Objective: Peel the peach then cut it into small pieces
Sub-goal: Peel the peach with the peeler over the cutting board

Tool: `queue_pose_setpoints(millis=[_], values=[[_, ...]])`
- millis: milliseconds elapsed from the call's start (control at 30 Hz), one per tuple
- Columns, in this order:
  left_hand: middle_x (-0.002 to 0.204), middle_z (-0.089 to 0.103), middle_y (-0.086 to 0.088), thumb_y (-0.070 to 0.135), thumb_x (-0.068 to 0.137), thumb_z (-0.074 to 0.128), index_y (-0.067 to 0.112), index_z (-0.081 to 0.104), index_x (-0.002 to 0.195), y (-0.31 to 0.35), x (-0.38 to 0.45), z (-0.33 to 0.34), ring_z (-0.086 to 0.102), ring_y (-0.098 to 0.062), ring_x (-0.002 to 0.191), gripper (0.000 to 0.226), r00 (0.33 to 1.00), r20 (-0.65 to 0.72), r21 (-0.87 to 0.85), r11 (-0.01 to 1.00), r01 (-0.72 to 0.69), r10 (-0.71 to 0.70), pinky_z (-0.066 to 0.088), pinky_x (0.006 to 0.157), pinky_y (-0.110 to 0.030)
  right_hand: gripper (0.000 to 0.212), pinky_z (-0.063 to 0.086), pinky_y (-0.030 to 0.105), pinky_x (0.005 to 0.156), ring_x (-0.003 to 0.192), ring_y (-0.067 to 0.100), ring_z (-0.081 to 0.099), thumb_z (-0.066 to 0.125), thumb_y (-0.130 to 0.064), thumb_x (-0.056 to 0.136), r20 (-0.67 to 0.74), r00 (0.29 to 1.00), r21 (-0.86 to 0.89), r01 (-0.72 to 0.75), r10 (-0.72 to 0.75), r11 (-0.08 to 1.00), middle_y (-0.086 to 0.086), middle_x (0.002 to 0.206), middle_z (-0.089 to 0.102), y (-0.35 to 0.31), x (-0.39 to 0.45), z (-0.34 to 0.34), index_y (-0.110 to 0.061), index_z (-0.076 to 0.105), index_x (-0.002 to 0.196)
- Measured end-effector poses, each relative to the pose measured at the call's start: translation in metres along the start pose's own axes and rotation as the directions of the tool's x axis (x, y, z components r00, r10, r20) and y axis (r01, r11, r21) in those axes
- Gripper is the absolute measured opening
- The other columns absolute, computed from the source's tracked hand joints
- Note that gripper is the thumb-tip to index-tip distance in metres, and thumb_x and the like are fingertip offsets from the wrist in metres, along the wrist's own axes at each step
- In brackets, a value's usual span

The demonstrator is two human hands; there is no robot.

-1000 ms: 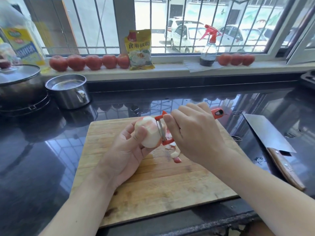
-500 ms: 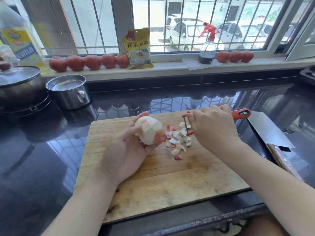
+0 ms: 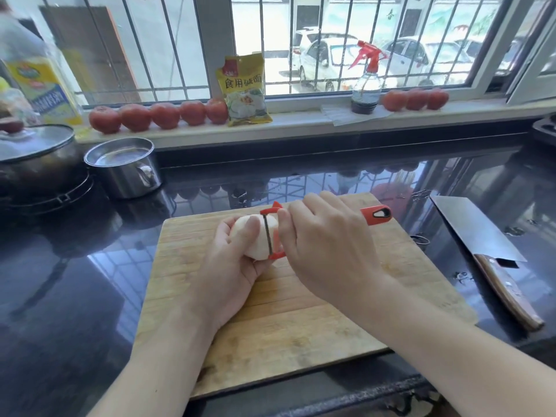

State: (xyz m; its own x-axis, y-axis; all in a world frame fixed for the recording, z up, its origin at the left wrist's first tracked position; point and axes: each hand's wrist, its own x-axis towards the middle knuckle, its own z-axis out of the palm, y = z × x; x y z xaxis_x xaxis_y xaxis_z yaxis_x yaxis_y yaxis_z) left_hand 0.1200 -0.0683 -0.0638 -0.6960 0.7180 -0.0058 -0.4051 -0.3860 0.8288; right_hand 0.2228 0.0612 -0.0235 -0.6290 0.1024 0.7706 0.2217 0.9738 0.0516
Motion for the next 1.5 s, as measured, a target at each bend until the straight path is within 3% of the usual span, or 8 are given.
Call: queue_pose_setpoints(millis=[100, 300, 667, 900, 1133, 1233, 1300, 1500], values=[[0.123, 0.063, -0.019, 0.046, 0.080, 0.086, 0.000, 0.040, 0.146, 0.001, -0.001, 0.000, 0.065, -0.029, 0.110, 0.092, 0.999, -0.034, 0.016, 0.999, -0.040, 0.040, 0.058, 0.084, -0.041, 0.042, 0.035, 0.040, 0.064, 0.064, 0.023, 0.042, 0.032, -0.030, 0.108, -0.002, 1.000, -0.037, 0.025, -0.025, 0.999, 0.001, 0.066, 0.048, -0.007, 0.005, 0.005, -0.019, 0.043, 0.070], [0.130, 0.064, -0.021, 0.032, 0.100, 0.063, -0.004, 0.038, 0.149, 0.003, -0.003, 0.000, 0.064, -0.030, 0.115, 0.065, 0.999, 0.010, -0.020, 0.999, -0.033, 0.033, 0.056, 0.092, -0.042, 0.045, 0.033, 0.040, 0.063, 0.062, 0.023, 0.041, 0.034, -0.031, 0.108, 0.007, 1.000, -0.080, 0.015, -0.015, 0.997, 0.001, 0.064, 0.048, 0.000, 0.007, 0.012, -0.018, 0.046, 0.067], [0.134, 0.059, -0.034, 0.031, 0.096, 0.068, -0.007, 0.043, 0.142, 0.002, -0.003, 0.002, 0.066, -0.037, 0.111, 0.065, 1.000, 0.022, -0.023, 1.000, -0.006, 0.006, 0.057, 0.099, -0.049, 0.043, 0.030, 0.039, 0.063, 0.061, 0.024, 0.042, 0.042, -0.031, 0.104, 0.002, 1.000, -0.112, 0.028, -0.028, 0.993, 0.002, 0.061, 0.048, 0.029, 0.010, 0.021, -0.020, 0.043, 0.063], [0.112, 0.069, -0.018, 0.031, 0.088, 0.073, 0.009, 0.057, 0.124, 0.004, -0.005, 0.002, 0.068, -0.041, 0.111, 0.045, 0.999, -0.039, -0.081, 0.997, -0.008, 0.005, 0.062, 0.090, -0.042, 0.048, 0.042, 0.040, 0.067, 0.065, 0.026, 0.052, 0.038, -0.034, 0.105, 0.209, 0.973, -0.324, -0.029, 0.102, 0.946, 0.002, 0.065, 0.057, 0.074, 0.015, 0.022, -0.016, 0.061, 0.067], [0.125, 0.067, -0.021, 0.038, 0.090, 0.071, 0.003, 0.053, 0.138, 0.001, -0.003, 0.005, 0.069, -0.031, 0.107, 0.062, 1.000, -0.007, 0.022, 0.999, -0.027, 0.027, 0.061, 0.091, -0.041, 0.048, 0.035, 0.036, 0.069, 0.067, 0.019, 0.039, 0.025, -0.035, 0.108, 0.199, 0.975, -0.078, 0.121, -0.103, 0.990, -0.005, 0.068, 0.045, 0.039, 0.017, 0.000, -0.021, 0.050, 0.070], [0.131, 0.065, -0.025, 0.036, 0.098, 0.063, -0.001, 0.050, 0.141, 0.002, -0.005, 0.005, 0.066, -0.033, 0.113, 0.058, 0.999, 0.028, 0.043, 0.998, -0.047, 0.046, 0.058, 0.096, -0.045, 0.039, 0.038, 0.040, 0.061, 0.062, 0.024, 0.044, 0.046, -0.024, 0.104, 0.041, 0.985, -0.086, 0.173, -0.169, 0.981, -0.001, 0.063, 0.048, 0.017, 0.014, 0.003, -0.018, 0.052, 0.066], [0.129, 0.065, -0.024, 0.035, 0.099, 0.062, -0.002, 0.050, 0.140, 0.004, -0.005, 0.005, 0.066, -0.033, 0.114, 0.057, 0.998, 0.035, 0.047, 0.997, -0.056, 0.054, 0.057, 0.096, -0.045, 0.036, 0.041, 0.042, 0.056, 0.058, 0.026, 0.045, 0.059, -0.017, 0.097, -0.030, 0.984, -0.092, 0.173, -0.176, 0.981, 0.002, 0.060, 0.048, 0.012, 0.015, 0.007, -0.016, 0.050, 0.062], [0.124, 0.067, -0.024, 0.031, 0.096, 0.064, -0.002, 0.055, 0.135, 0.006, -0.007, 0.007, 0.068, -0.032, 0.107, 0.052, 0.999, 0.022, -0.004, 0.999, -0.044, 0.044, 0.060, 0.089, -0.041, 0.050, 0.035, 0.039, 0.060, 0.060, 0.023, 0.043, 0.037, -0.032, 0.107, -0.016, 0.996, -0.069, 0.089, -0.090, 0.994, 0.001, 0.060, 0.049, 0.023, 0.015, 0.017, -0.018, 0.051, 0.061]])
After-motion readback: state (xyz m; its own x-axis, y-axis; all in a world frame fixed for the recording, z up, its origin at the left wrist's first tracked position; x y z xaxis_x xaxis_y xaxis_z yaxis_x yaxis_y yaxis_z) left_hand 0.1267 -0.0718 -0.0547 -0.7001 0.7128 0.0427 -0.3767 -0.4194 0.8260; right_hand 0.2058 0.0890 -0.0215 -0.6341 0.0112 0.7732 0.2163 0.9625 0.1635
